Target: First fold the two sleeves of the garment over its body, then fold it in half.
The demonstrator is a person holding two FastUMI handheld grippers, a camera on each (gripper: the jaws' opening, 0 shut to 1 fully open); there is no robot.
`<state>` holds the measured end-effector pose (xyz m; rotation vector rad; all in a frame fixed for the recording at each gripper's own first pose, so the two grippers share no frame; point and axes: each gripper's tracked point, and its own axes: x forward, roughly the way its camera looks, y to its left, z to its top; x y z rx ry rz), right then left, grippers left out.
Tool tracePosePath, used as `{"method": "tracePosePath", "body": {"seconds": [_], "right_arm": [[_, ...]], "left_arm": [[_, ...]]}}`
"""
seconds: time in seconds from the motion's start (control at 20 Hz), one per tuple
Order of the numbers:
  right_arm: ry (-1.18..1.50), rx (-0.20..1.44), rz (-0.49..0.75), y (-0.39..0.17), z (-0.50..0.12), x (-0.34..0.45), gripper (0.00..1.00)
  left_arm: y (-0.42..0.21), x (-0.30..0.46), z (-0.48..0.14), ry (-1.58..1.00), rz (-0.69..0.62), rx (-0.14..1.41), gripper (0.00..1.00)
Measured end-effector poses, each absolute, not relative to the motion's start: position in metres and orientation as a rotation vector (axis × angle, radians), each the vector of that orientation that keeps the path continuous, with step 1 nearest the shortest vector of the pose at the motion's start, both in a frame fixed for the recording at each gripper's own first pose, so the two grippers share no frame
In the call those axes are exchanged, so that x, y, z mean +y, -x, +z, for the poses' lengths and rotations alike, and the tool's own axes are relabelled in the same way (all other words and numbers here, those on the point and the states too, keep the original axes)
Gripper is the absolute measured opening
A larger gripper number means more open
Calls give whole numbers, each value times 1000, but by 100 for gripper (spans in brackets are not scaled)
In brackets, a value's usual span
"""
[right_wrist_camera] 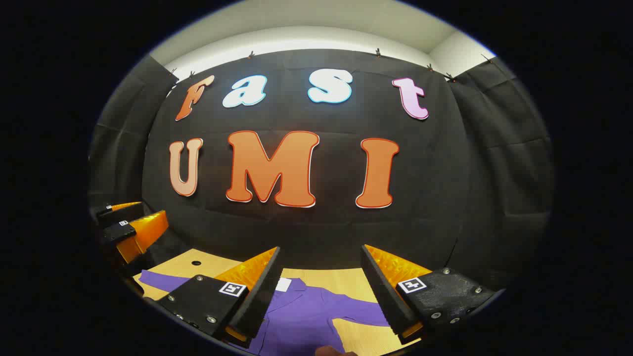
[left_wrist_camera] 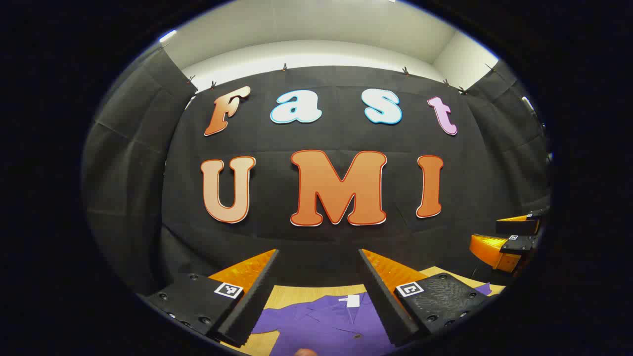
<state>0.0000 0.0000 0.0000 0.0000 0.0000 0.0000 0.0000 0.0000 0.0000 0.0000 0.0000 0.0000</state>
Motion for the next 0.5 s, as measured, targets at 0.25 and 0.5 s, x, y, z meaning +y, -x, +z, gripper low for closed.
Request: {"method": "tracePosePath", "body": {"seconds": [0.25,0.5], "right_arm": [[12,-4,7,-6,-3,-7,96],[-4,14,-4,-8,-10,-17,96]], "left_arm": [[-2,-8,-2,2,24,6,96],[0,-10,-3,-9,31,5,96]]}}
